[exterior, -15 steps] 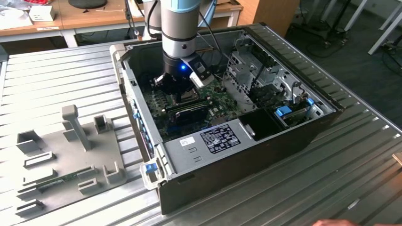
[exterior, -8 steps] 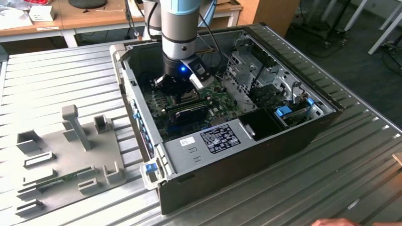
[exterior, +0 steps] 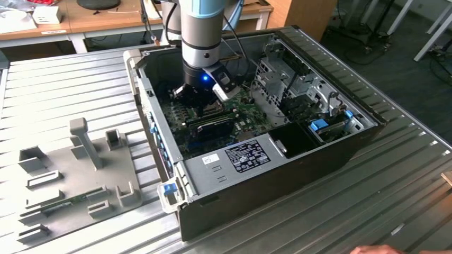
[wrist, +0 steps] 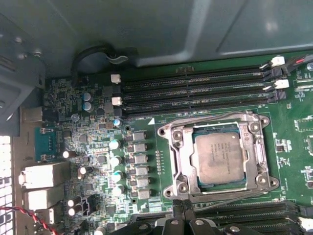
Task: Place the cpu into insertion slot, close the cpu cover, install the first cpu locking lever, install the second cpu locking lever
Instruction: 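Install the second cpu locking lever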
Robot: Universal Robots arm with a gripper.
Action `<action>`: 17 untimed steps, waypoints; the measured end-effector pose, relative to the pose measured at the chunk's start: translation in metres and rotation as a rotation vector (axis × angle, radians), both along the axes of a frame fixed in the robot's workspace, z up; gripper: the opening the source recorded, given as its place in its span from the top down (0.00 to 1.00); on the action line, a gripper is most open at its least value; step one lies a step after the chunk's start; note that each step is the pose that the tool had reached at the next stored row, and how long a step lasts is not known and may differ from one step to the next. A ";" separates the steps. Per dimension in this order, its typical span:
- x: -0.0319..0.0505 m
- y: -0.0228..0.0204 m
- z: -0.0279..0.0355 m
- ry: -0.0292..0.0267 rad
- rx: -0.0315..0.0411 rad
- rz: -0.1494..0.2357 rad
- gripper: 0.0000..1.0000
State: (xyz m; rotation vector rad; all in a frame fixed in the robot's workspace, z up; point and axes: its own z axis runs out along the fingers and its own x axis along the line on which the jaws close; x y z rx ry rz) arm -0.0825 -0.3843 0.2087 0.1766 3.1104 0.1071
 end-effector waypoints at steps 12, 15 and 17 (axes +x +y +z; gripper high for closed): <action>-0.0017 0.0011 -0.0013 0.0000 0.0011 0.000 0.89; -0.0018 0.0019 -0.0024 -0.0001 0.0011 0.000 0.89; -0.0020 0.0027 -0.0031 -0.0001 0.0012 0.000 0.89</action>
